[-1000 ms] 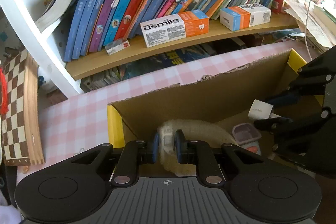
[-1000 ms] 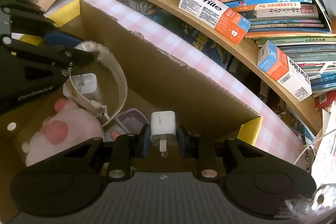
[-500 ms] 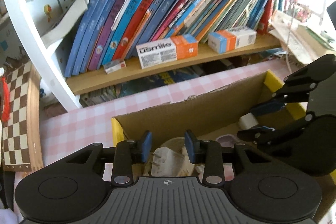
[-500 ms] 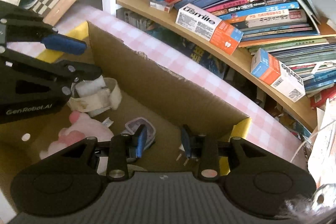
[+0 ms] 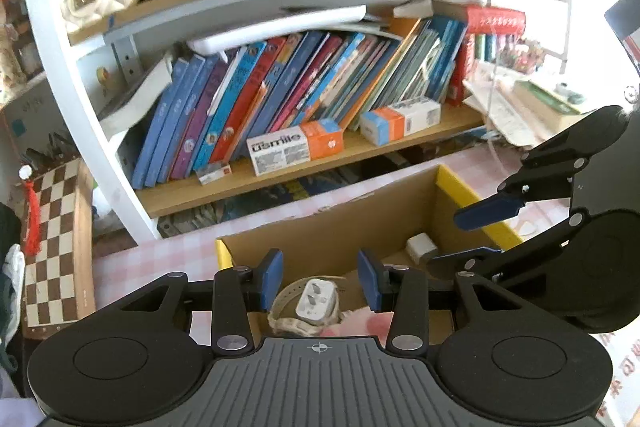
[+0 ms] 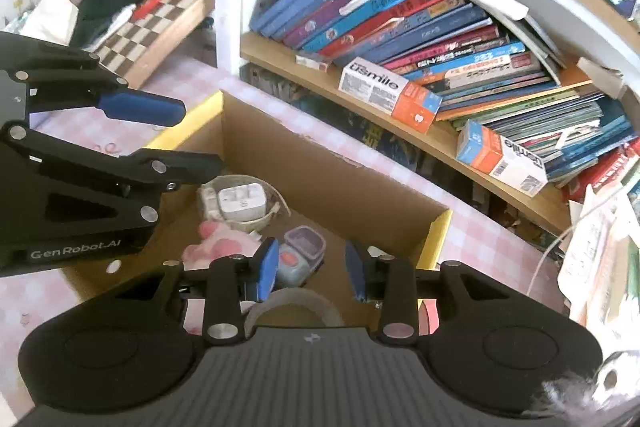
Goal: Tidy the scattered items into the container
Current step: 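Withdraw both tools from the box back toward the table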
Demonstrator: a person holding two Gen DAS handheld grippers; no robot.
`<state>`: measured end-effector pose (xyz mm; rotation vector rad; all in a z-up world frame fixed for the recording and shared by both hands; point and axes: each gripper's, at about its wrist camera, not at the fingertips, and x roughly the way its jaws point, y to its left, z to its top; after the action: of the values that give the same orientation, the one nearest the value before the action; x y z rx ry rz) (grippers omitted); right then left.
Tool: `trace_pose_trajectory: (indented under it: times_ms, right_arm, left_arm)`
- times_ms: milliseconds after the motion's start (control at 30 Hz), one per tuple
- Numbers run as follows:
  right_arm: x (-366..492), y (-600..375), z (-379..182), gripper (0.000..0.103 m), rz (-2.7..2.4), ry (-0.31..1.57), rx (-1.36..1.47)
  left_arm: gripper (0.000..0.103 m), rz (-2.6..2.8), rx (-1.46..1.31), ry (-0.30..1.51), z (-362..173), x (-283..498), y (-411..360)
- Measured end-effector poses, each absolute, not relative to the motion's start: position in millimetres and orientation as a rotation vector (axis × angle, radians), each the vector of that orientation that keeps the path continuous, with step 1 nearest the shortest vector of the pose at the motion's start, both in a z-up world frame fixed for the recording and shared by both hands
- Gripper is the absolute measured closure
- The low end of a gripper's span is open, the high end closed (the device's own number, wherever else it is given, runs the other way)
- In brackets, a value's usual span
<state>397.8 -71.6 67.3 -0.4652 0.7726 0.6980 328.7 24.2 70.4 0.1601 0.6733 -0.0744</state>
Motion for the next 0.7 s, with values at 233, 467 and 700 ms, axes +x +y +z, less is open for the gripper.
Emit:
trace_pose_trajectory:
  times_ms: [233,467,700]
  right_arm:
    - [354.2,-87.4,81.9,0.067,0.677,0.728,-0.433]
    - [305.6,-109.8,94.8,0.067,0.662,0.66,-0.37]
    - [266.8,-130.0,100.2,0.067,0.654,0.62,-0.318]
  left_arm:
    - [0.061,-0.082,0.164,0.63,81.8,286.3,21.8]
    - [0.061,-0.075,0.148,0.595,87.5,242.8,29.2]
    - [0.052,-0.056,0.139,0.574,85.3,202.1,30.7]
